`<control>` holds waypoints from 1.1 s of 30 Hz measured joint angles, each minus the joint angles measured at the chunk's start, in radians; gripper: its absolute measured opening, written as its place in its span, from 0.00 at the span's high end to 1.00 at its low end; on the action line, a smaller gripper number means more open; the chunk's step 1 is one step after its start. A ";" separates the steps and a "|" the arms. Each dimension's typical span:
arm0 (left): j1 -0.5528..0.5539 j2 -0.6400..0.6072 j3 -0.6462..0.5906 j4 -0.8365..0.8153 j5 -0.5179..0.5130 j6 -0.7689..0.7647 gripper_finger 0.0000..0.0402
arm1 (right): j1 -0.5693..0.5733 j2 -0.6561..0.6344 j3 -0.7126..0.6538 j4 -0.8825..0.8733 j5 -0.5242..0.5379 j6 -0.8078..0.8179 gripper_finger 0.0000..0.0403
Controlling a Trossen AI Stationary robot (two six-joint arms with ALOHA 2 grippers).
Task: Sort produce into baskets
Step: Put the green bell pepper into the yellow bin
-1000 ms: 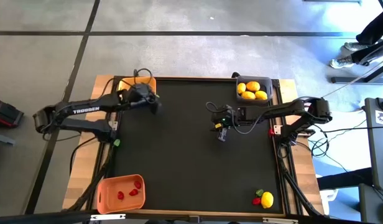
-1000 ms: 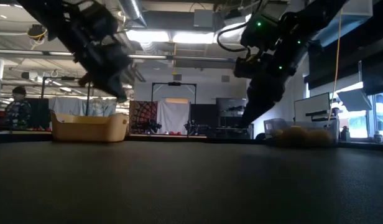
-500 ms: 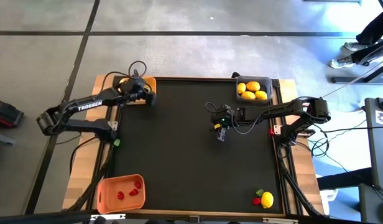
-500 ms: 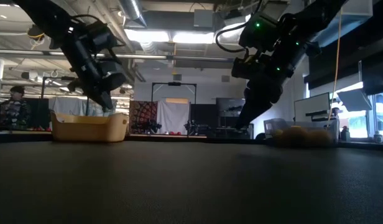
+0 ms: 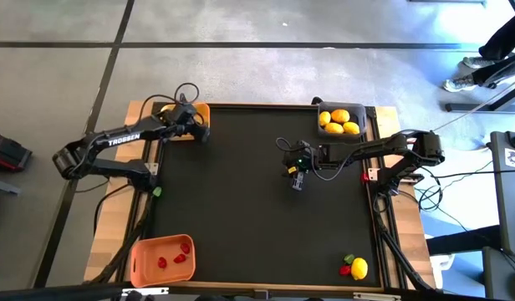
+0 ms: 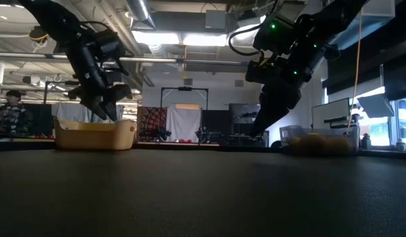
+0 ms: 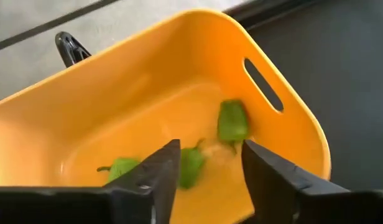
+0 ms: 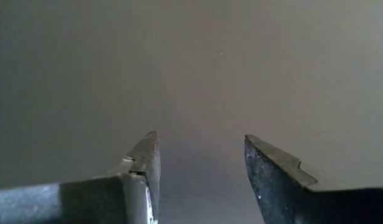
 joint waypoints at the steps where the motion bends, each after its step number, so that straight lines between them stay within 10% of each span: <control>1: -0.004 0.000 0.015 -0.030 0.001 0.000 0.56 | 0.000 0.000 0.000 0.000 -0.003 0.000 0.57; 15: -0.190 0.000 0.259 -0.482 0.031 -0.089 0.50 | 0.000 0.000 0.000 0.000 -0.047 0.005 0.57; 33: -0.610 0.002 0.284 -0.793 0.210 -0.299 0.50 | 0.000 -0.001 0.000 0.000 -0.066 0.005 0.57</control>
